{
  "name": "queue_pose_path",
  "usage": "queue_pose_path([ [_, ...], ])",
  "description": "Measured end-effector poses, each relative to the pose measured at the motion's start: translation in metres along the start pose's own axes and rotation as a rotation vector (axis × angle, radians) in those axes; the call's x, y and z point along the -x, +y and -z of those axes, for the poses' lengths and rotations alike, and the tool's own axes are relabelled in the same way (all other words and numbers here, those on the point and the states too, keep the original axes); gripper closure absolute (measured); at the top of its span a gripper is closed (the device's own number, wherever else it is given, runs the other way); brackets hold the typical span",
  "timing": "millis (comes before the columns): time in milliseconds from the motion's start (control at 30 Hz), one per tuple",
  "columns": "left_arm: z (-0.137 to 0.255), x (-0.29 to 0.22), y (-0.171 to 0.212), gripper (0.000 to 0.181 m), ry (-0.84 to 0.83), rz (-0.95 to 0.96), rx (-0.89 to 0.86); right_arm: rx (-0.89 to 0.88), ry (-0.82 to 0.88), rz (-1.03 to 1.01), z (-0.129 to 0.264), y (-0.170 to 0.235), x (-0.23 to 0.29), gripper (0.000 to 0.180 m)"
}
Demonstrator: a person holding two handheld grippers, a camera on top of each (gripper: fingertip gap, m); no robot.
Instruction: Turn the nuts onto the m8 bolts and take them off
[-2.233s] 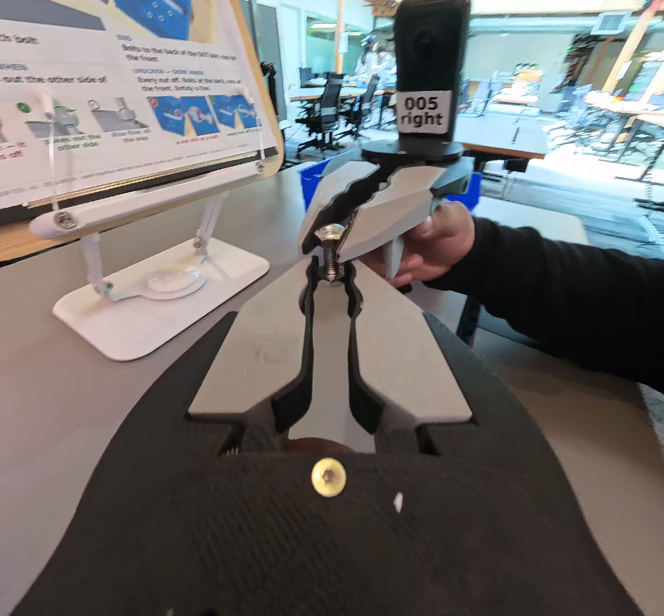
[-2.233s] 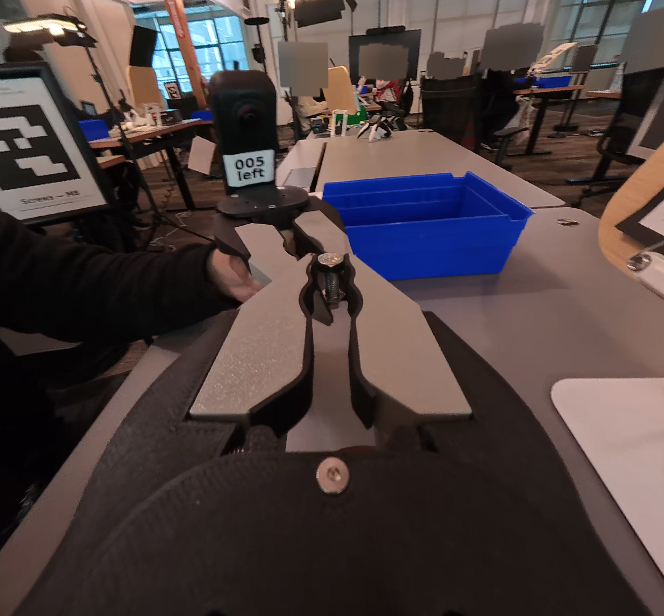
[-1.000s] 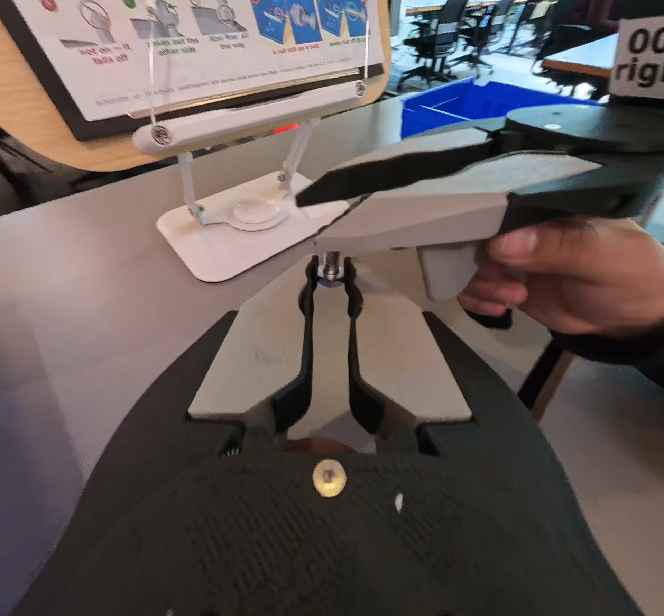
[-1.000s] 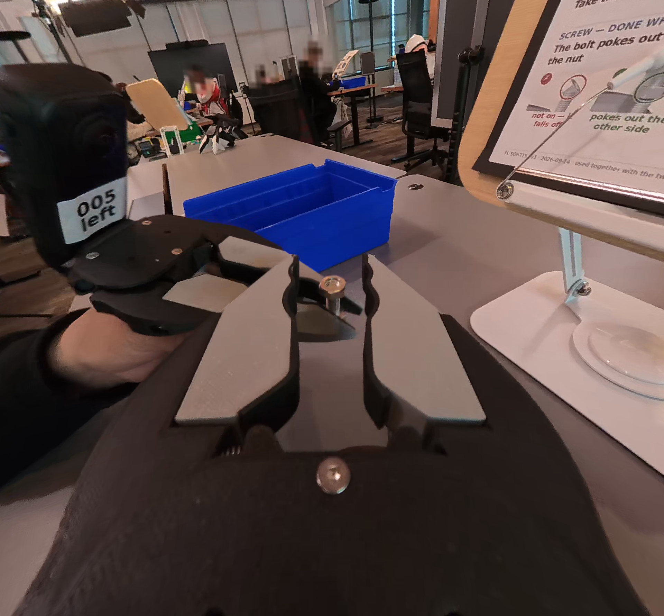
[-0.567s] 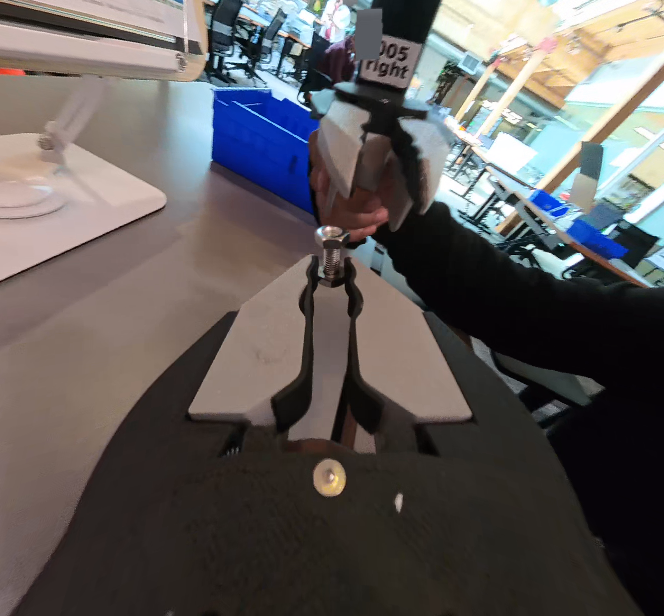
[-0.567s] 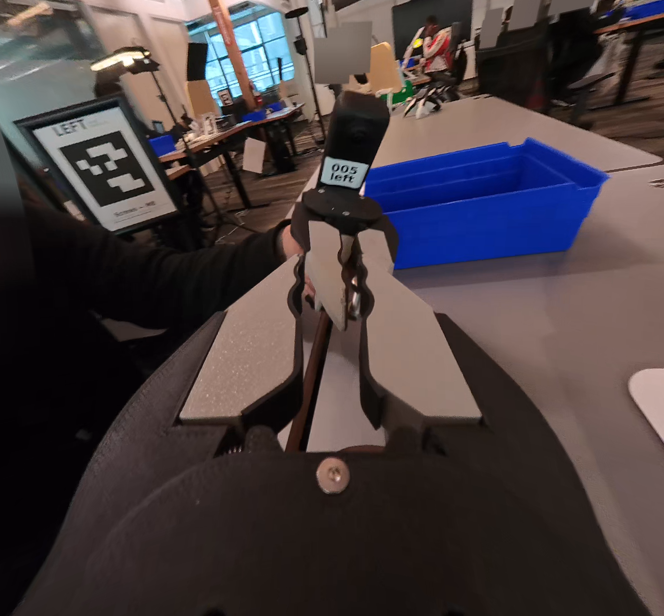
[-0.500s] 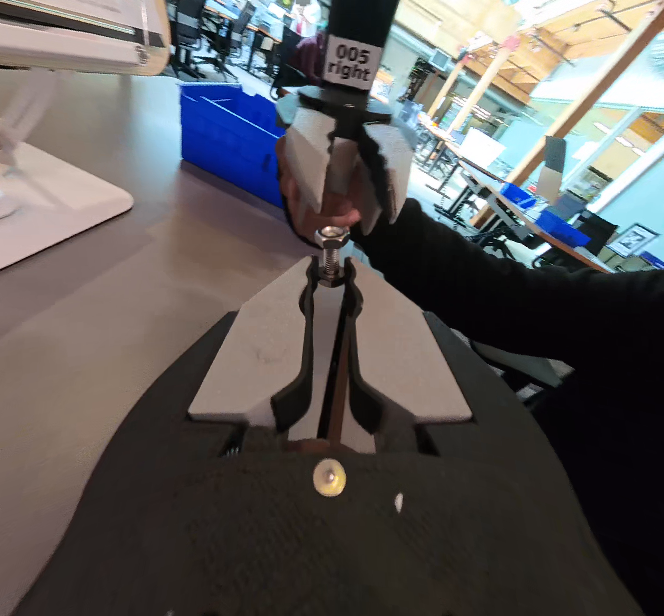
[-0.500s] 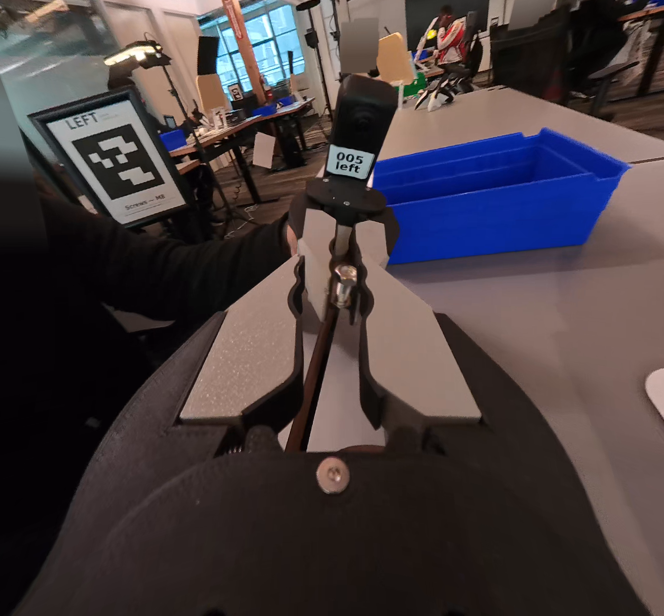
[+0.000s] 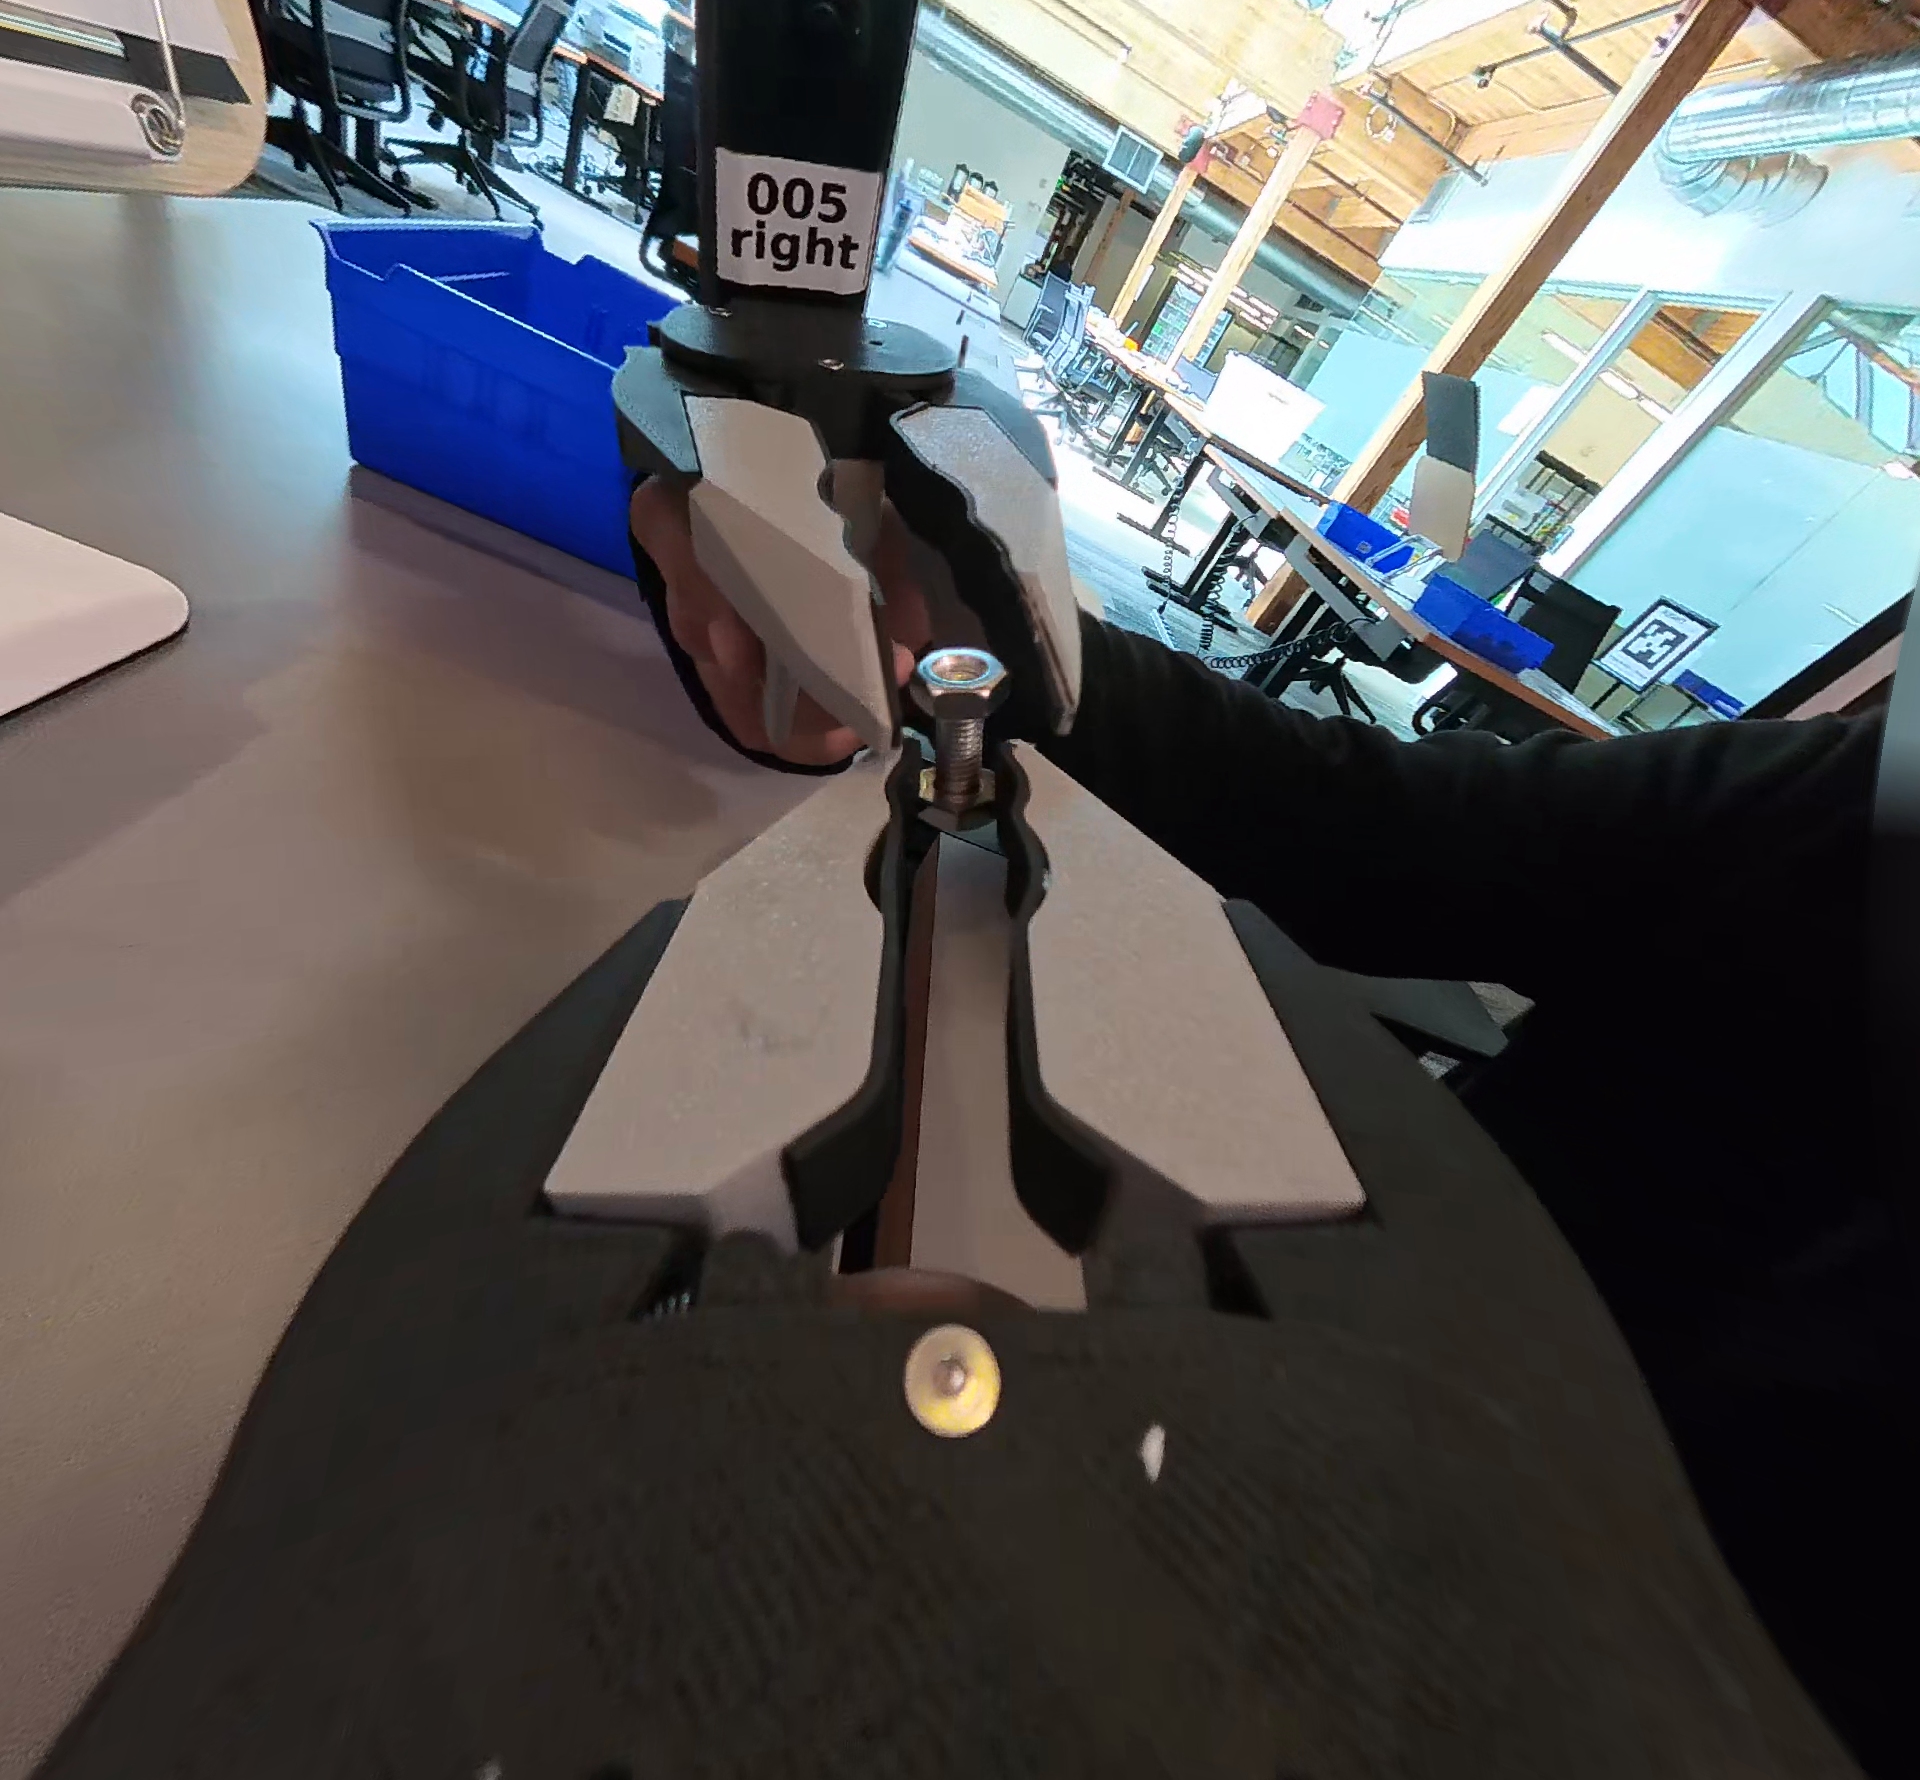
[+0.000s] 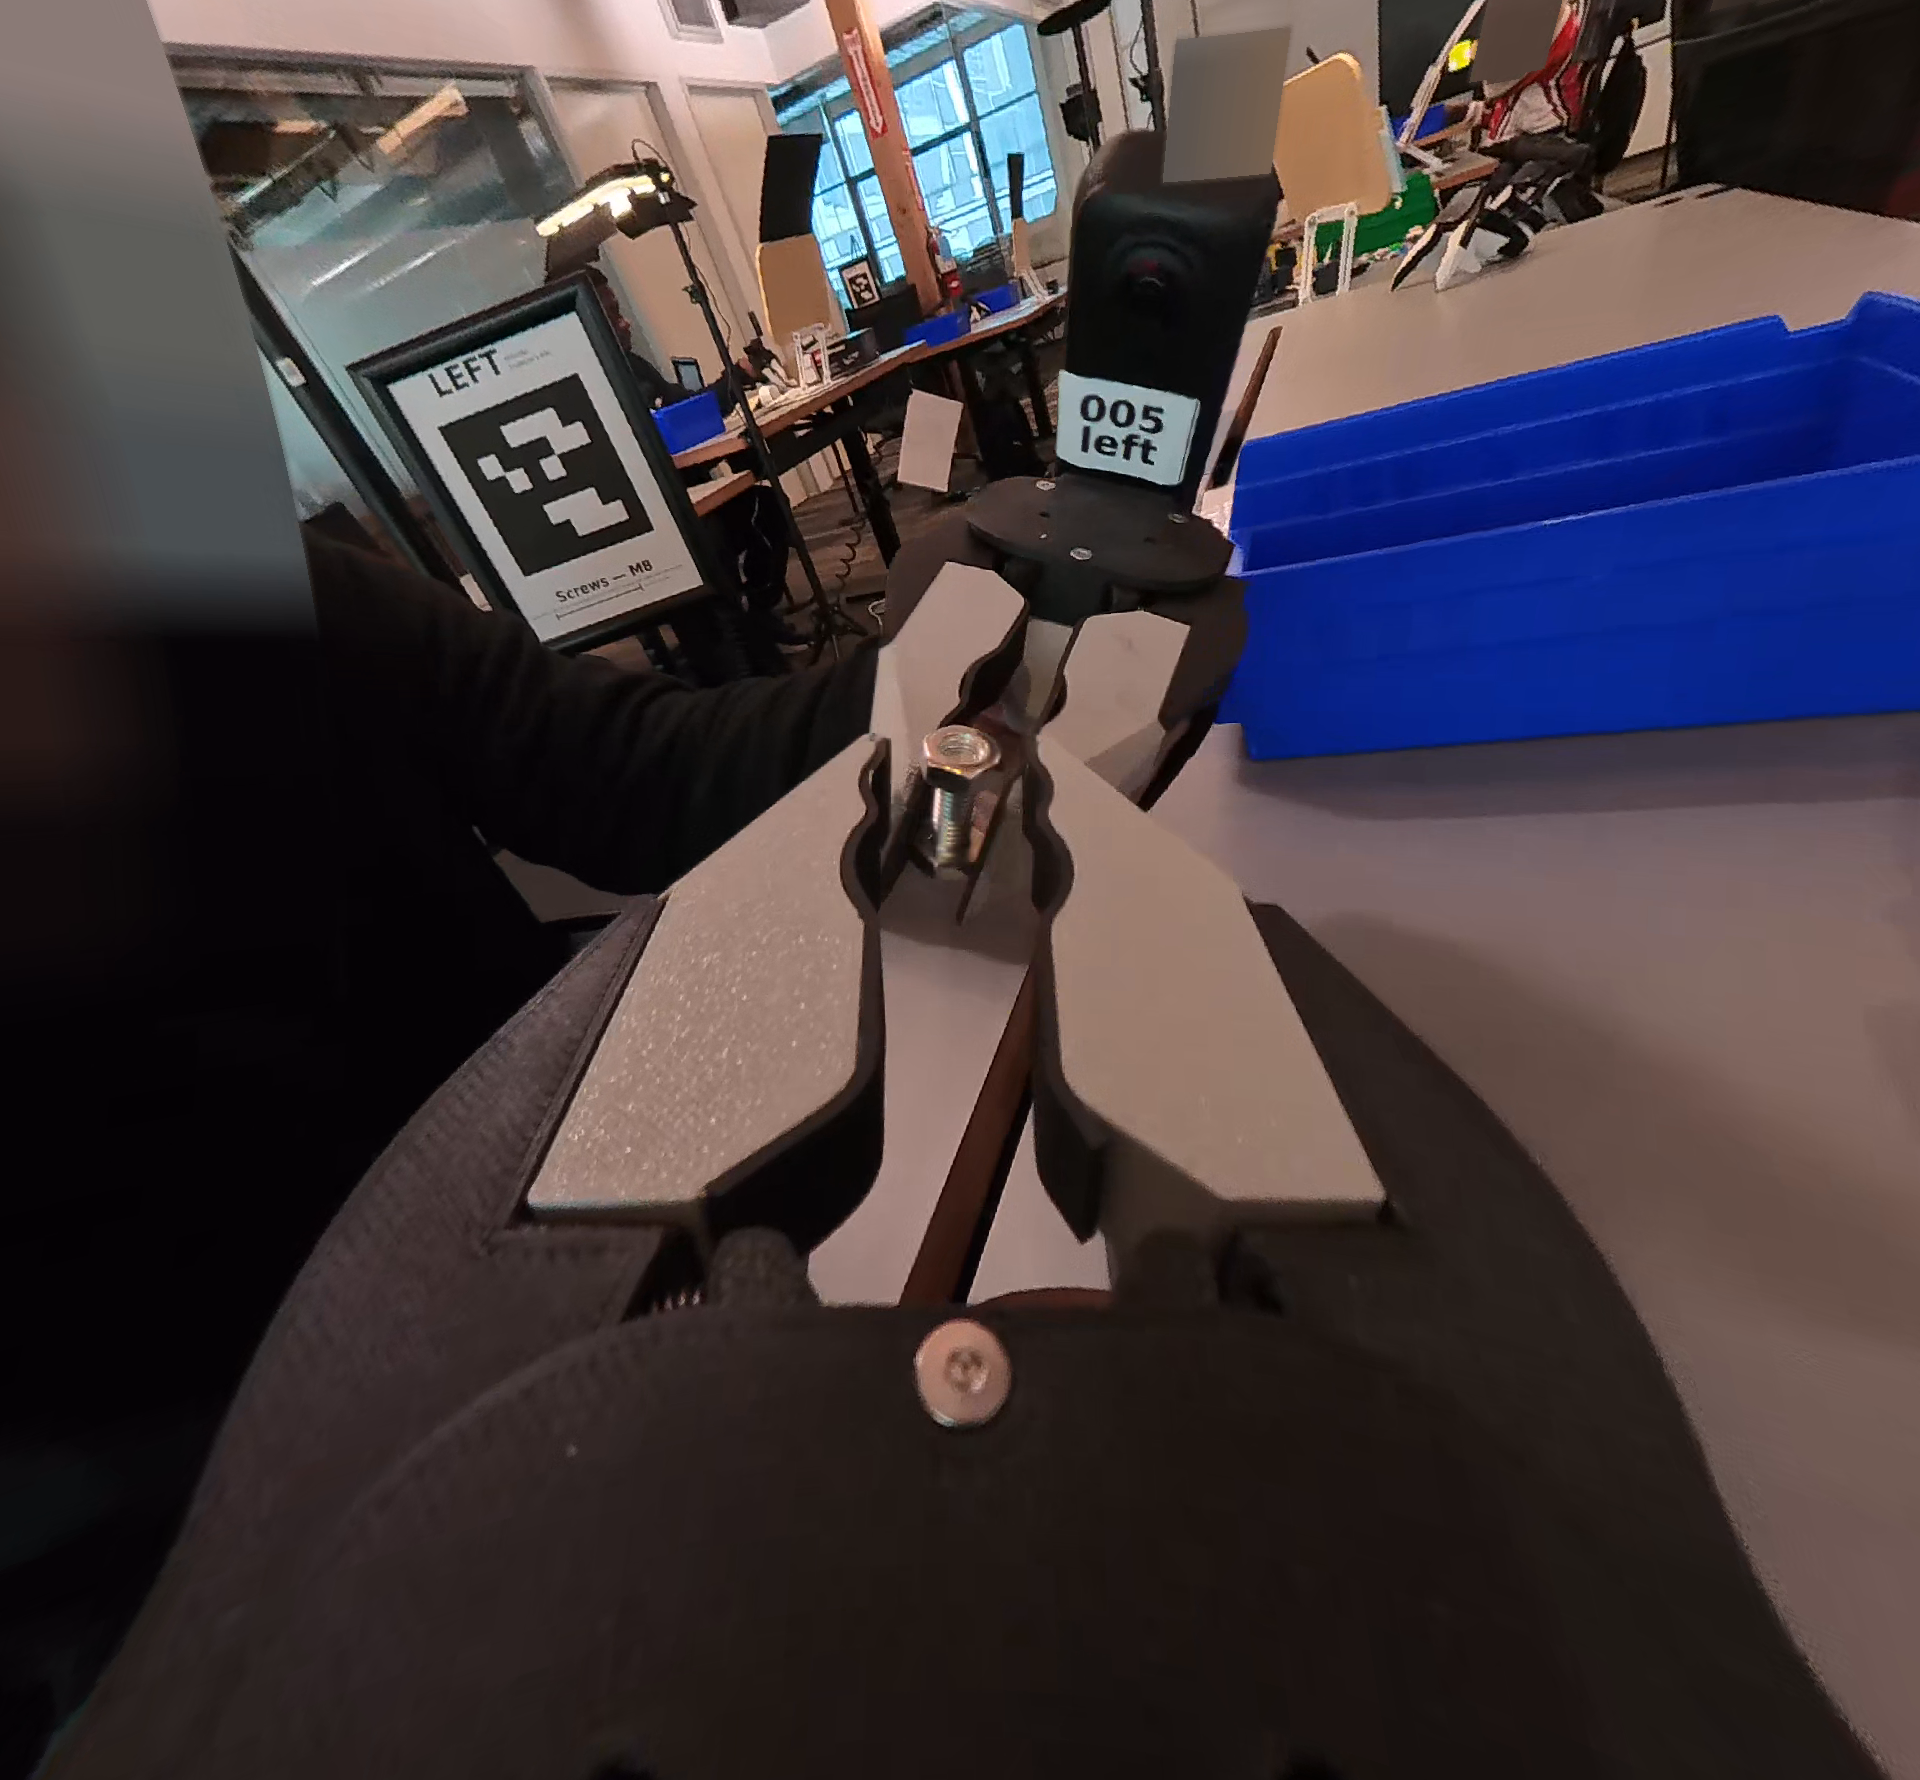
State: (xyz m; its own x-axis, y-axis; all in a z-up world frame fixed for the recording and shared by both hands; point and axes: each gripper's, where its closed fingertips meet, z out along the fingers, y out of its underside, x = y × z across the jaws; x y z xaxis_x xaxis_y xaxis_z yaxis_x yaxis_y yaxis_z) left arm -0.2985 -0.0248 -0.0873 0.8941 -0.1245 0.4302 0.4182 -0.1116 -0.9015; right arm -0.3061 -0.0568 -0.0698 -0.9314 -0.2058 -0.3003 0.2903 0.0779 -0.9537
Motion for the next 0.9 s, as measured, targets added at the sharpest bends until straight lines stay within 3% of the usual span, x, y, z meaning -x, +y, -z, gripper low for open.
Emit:
queue_pose_path([
  [600,-0.002,0.0,0.003,0.168,-0.008,-0.009,0.017,-0.034,-0.052,-0.031,-0.003,0.001,0.003,0.169],
  [733,-0.001,0.007,0.002,0.169,-0.063,-0.034,0.018,-0.031,-0.019,-0.053,-0.003,0.001,-0.004,0.169],
  [900,0.004,0.027,-0.003,0.168,-0.248,-0.136,0.025,-0.039,0.097,-0.07,-0.001,-0.002,-0.022,0.169],
])
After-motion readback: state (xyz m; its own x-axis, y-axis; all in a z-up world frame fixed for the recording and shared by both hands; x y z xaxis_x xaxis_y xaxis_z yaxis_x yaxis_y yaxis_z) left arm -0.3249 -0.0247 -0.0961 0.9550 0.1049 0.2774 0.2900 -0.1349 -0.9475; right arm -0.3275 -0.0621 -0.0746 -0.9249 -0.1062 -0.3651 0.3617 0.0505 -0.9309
